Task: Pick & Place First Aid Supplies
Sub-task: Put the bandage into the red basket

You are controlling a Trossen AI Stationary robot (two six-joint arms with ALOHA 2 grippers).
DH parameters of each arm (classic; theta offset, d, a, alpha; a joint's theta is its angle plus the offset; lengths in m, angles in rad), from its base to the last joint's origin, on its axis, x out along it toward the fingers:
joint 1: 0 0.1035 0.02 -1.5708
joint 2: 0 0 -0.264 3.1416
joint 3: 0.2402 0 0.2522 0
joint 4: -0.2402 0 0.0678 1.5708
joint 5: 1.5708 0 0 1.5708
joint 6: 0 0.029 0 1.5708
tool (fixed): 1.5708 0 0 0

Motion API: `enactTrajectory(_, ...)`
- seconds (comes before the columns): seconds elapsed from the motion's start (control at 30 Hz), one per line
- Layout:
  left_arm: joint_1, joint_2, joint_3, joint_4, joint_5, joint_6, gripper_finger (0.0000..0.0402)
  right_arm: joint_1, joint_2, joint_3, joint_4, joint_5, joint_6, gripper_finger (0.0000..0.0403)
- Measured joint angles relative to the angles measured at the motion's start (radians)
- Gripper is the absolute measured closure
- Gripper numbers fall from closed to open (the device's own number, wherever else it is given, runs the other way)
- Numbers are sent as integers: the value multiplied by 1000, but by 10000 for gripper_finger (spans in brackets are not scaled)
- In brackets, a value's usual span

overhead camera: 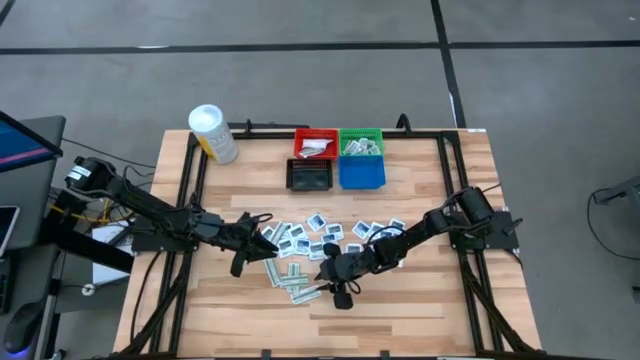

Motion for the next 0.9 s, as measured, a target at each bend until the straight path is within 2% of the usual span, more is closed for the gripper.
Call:
enactTrajectory(0.57,0,0,0,-4,0,0,302,11,105,15,15,25,51,283)
enactTrajectory(0.7,0,0,0,-4,0,1,302,9,103,15,9,26,46,313)
enactTrajectory(0.9,0,0,0,-4,0,4,302,8,101,13,7,16,46,392)
